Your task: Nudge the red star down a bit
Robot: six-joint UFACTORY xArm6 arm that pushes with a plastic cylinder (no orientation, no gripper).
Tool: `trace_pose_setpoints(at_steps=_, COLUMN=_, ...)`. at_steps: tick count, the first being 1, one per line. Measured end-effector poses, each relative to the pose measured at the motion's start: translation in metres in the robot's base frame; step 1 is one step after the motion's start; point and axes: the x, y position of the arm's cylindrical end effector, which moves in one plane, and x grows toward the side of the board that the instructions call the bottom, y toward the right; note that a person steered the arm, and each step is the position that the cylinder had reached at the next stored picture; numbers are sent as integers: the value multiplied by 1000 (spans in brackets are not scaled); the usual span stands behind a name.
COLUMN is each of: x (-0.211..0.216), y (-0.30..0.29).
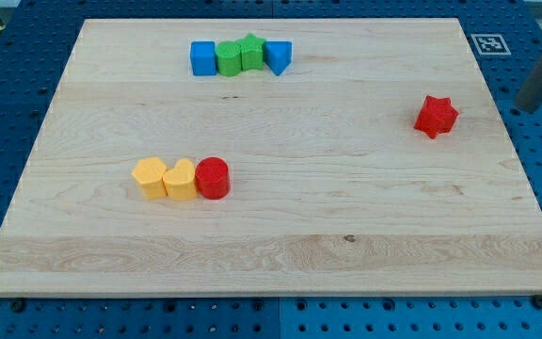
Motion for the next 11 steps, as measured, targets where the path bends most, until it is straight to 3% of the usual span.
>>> trace_pose_setpoints(at_steps=11, x=24, y=-127)
